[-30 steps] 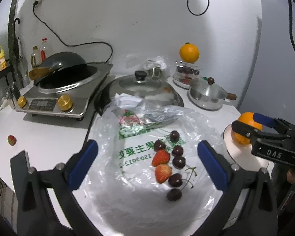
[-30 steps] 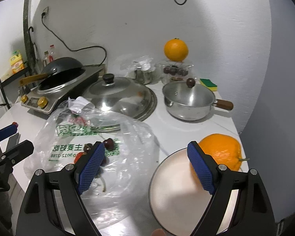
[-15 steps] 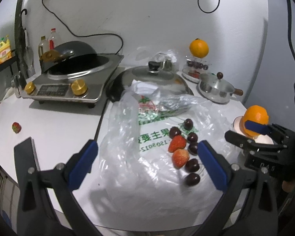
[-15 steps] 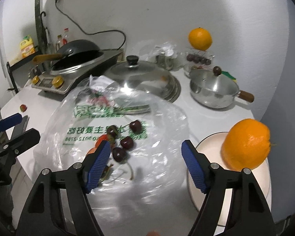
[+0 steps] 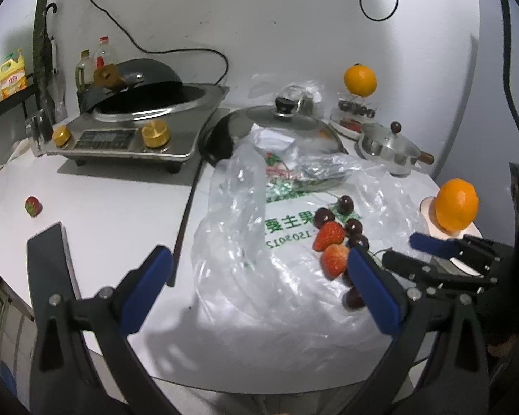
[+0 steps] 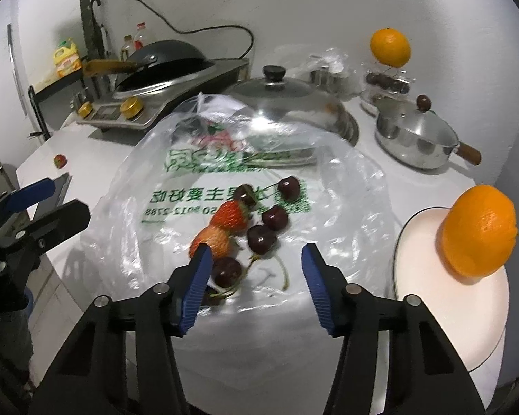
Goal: Organize fruits
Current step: 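Move the right gripper to a dark cherry on the bag and close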
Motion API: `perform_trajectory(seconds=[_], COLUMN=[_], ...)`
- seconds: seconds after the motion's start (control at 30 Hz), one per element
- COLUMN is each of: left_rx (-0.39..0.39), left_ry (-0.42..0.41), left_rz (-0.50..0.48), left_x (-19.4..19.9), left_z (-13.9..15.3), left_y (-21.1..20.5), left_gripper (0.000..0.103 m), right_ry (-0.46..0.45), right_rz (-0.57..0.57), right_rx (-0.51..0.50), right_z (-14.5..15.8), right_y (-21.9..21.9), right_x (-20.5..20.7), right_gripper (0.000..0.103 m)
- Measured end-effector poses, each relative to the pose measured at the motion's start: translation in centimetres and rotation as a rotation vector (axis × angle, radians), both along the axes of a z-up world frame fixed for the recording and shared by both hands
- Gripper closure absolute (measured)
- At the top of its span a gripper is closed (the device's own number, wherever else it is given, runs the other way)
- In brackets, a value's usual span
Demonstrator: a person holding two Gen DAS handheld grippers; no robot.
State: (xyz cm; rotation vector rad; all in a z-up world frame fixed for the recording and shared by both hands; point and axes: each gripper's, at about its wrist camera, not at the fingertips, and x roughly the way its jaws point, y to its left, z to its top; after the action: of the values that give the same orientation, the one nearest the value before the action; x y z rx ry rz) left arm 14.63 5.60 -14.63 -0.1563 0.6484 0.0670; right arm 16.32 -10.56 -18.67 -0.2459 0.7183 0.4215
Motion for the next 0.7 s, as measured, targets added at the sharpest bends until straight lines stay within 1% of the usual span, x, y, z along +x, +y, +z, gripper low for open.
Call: perform_trajectory(seconds=[0.03,0.1,0.13,0.17,0.23,0.4,0.7], left_rx=[-0.001,-0.002,-0.003,-0.005,-0.009,-0.014,-0.023], left_ry=[0.001,0.001,0.002,0.003,0.005,0.008,0.01], left_rz=[0.0,0.001,0.003,0.004,0.009,0.015,0.02], left_x=[-0.1,-0.4,-0.5,-0.6,-0.9,-1.8,-3.1], left_z=[-0.1,-0.2,-0.3,-0.3,-0.5,-1.0,-1.5], left_y=[0.1,0.2,0.4,0.5,0.8,1.3,1.8], left_gripper=[0.001,0.001,0.001,0.001,0.001,0.001,0.001], right_ry=[0.005,0.015,0.018,0.022,0.026,0.049,0.072], right_rz=[0.007,0.019,0.024,0.033,0.045,0.068,0.048], right_rx=[-0.002,-0.003,-0.001,-0.001,0.001,0.007,-0.013], right_z=[-0.2,-0.6,-0.6,-0.8,-0.9,-1.7,-3.1], right_y=[0.2,0.7,0.8,1.0,1.4,2.4,2.7], right_x=[-0.1,-0.4,-0.5,-0.7,-1.1,-1.9,-2.7], right_gripper=[0.056,0.059,0.064,0.066,0.068,0.069,0.069])
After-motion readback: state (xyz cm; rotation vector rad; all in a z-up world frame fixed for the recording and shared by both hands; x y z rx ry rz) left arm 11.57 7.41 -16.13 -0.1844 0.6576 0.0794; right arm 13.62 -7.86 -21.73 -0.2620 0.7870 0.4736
